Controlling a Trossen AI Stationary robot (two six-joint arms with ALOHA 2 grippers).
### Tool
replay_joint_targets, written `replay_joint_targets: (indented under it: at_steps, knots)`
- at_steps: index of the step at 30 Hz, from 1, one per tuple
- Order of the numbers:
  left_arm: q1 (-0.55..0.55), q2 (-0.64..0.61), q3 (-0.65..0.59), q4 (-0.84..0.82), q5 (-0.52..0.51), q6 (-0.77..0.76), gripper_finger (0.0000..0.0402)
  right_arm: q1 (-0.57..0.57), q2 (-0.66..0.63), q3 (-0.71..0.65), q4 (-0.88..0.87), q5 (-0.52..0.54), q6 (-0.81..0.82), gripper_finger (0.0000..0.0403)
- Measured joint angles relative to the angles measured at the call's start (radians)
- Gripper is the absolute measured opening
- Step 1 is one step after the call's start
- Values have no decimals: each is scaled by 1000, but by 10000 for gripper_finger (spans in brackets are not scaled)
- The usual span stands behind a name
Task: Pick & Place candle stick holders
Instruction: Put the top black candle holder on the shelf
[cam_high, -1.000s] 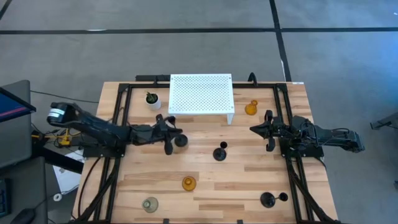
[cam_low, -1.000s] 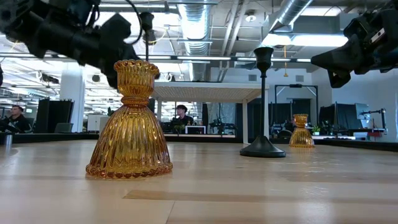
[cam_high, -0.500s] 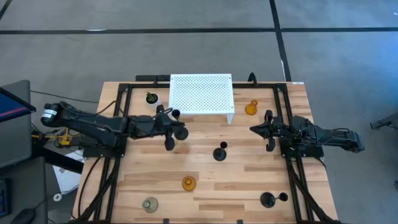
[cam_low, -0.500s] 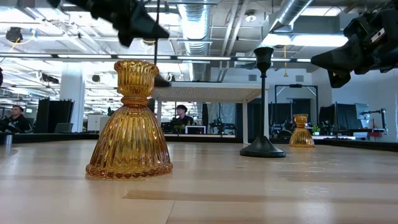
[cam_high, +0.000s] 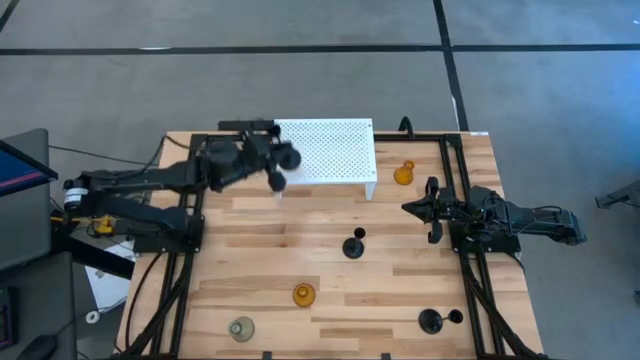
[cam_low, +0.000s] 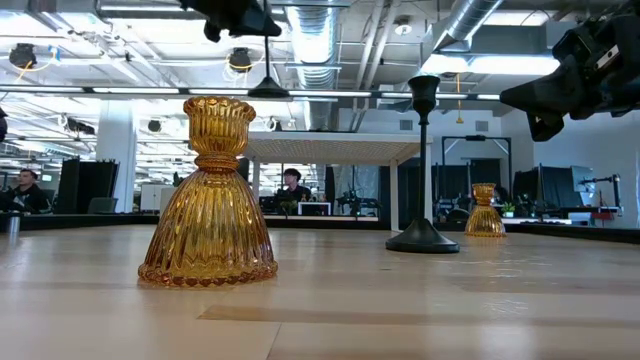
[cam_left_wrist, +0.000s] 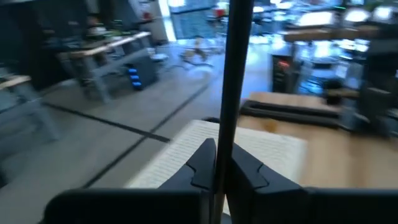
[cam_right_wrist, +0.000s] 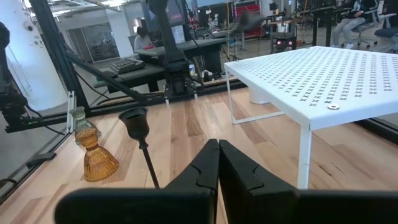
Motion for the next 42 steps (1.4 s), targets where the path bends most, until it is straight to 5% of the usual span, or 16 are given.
replay_joint_targets:
  at_steps: [15, 25, 42]
  knots:
    - [408, 233, 143, -3, 499, -124, 13, 0, 0, 0, 0, 26, -10, 0]
    - [505, 363, 206, 3, 582, -188, 14, 0, 0, 0, 2, 26, -10, 0]
    - [515, 400, 209, 29, 571, -168, 27, 0, 0, 0, 4, 26, -9, 0]
